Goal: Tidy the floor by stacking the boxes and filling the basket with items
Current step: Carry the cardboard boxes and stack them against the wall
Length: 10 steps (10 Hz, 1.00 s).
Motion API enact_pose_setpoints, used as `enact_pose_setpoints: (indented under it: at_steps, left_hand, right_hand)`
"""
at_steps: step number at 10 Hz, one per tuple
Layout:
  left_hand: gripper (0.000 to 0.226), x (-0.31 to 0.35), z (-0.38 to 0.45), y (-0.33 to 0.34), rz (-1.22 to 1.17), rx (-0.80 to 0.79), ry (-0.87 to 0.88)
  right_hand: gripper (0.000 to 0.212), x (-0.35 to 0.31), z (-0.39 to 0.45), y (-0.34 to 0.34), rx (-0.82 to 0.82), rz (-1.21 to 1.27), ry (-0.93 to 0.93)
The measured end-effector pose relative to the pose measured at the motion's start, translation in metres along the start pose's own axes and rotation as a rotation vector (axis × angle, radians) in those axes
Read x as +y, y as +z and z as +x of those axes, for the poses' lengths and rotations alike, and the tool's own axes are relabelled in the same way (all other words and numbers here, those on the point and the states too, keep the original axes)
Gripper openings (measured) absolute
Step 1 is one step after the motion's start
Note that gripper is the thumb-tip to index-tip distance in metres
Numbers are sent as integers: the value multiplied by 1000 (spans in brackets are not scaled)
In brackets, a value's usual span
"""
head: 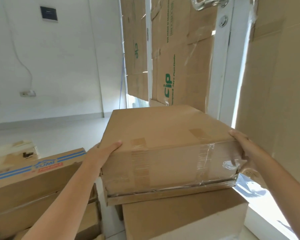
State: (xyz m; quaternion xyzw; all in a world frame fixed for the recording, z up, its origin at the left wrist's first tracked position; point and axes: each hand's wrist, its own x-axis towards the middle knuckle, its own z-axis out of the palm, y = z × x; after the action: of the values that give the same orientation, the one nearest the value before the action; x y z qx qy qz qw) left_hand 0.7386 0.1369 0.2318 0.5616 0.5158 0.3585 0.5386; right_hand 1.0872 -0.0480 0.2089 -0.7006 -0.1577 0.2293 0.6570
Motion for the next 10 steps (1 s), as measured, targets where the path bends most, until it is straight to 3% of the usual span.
enact_pose_setpoints:
  at_steps: [2,4,6,8,9,10]
  left_hand:
    - [64,-15,-13,-12,-318,-67,-150]
    - [57,-40,-34,-51,-498,-50,-40]
    - [55,-47,-58,-107,-514,-80,79]
    - [48,-44,-80,-161,-530,-46,139]
    - [48,-46,-92,-182,-588,-23,194]
    - [51,-43,-105,-197,-643,15,250]
  right_hand:
    - [57,3,-22,1,-21,144,1]
    - [36,10,-62,16,-7,209,-158]
    - [18,1,-108,41,-80,249,-266]
    - [22,-16,-131,74,-181,274,-346]
    - [46,-30,-135,84,-240,250,-420]
    - [90,-49,-131,100,-233,242,-531]
